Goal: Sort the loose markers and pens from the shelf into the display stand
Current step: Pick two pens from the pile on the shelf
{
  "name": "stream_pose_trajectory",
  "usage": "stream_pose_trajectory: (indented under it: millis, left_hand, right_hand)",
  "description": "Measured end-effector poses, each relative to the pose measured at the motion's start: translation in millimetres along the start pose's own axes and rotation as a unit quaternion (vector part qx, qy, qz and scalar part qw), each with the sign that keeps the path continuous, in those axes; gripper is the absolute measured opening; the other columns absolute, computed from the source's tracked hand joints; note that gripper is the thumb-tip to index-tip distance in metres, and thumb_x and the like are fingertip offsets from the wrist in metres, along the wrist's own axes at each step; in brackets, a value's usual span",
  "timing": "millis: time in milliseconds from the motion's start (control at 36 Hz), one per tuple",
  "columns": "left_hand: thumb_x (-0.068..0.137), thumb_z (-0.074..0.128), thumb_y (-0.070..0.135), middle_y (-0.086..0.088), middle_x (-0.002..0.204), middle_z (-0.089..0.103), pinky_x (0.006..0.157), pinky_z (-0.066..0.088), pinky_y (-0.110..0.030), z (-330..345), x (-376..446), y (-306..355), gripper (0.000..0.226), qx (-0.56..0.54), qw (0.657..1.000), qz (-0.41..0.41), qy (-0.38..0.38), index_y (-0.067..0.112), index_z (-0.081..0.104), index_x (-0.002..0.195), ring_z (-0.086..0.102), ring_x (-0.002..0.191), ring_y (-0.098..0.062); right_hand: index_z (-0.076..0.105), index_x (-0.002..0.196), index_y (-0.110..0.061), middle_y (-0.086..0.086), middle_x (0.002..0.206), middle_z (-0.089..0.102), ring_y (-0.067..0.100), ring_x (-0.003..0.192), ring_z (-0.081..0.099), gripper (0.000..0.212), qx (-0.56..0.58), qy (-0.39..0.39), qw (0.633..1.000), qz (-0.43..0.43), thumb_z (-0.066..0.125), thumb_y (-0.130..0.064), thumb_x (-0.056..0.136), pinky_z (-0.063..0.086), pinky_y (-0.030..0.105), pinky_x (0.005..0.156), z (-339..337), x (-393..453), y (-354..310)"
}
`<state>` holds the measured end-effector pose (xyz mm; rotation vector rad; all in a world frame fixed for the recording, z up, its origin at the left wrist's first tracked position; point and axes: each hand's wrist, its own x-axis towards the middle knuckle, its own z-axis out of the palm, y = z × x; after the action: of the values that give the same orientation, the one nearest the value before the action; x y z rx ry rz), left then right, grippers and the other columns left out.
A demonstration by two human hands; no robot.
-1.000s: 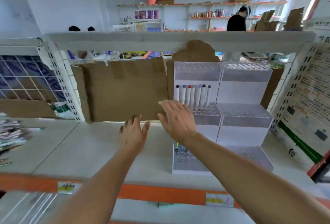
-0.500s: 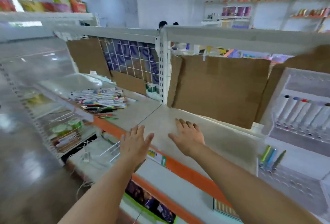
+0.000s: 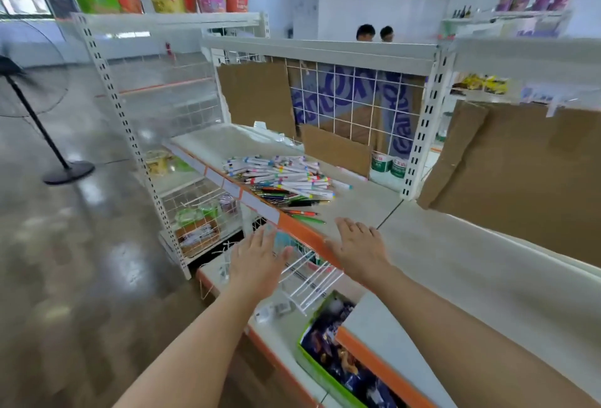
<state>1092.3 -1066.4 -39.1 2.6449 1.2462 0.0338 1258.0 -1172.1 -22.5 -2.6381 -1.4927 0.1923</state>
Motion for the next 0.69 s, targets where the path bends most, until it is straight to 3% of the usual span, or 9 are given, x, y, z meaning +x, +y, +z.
stream_pose_trajectory:
  millis: [139,417,611,695]
  left_hand:
    - [0.098,0.012,0.056,-0.004,0.16,0.004,0.118,0.006,-0.044,5,21,-26,0.066,-0.01,1.0,-0.004,-0.019,0.021,0.005,0.153,0.002,0.147,-0.023]
    - [0.098,0.016,0.056,-0.003,0.16,0.006,0.117,0.007,-0.045,18,83,-45,0.065,-0.036,0.999,-0.014,-0.026,0.02,0.011,0.152,0.005,0.147,-0.023]
    - [0.098,0.02,0.056,-0.003,0.159,0.011,0.118,0.011,-0.043,12,137,-44,0.063,-0.053,0.998,-0.018,-0.022,0.022,0.015,0.151,0.01,0.146,-0.022]
    - [0.098,0.021,0.054,-0.004,0.158,0.015,0.117,0.012,-0.043,8,155,-40,0.063,-0.062,0.998,-0.012,-0.013,0.02,0.017,0.151,0.013,0.145,-0.023]
  right_hand:
    - [0.018,0.149,-0.018,0.002,0.156,0.023,0.023,0.14,0.026,0.055,-0.013,-0.019,1.0,0.007,0.024,-0.045,0.101,0.017,0.041,0.115,5,29,-19]
    - [0.047,0.132,-0.022,0.002,0.134,0.051,0.022,0.125,0.041,0.033,-0.054,0.001,0.998,0.024,0.041,-0.024,0.1,0.031,0.037,0.101,23,114,-24]
    - [0.053,0.128,-0.024,0.002,0.131,0.053,0.023,0.123,0.044,0.034,-0.051,-0.015,0.998,-0.034,0.047,-0.017,0.094,0.035,0.034,0.099,34,168,-21]
    - [0.057,0.118,-0.021,0.004,0.122,0.056,0.024,0.119,0.045,0.026,-0.055,-0.022,0.996,-0.065,0.051,-0.025,0.094,0.036,0.035,0.094,37,183,-21]
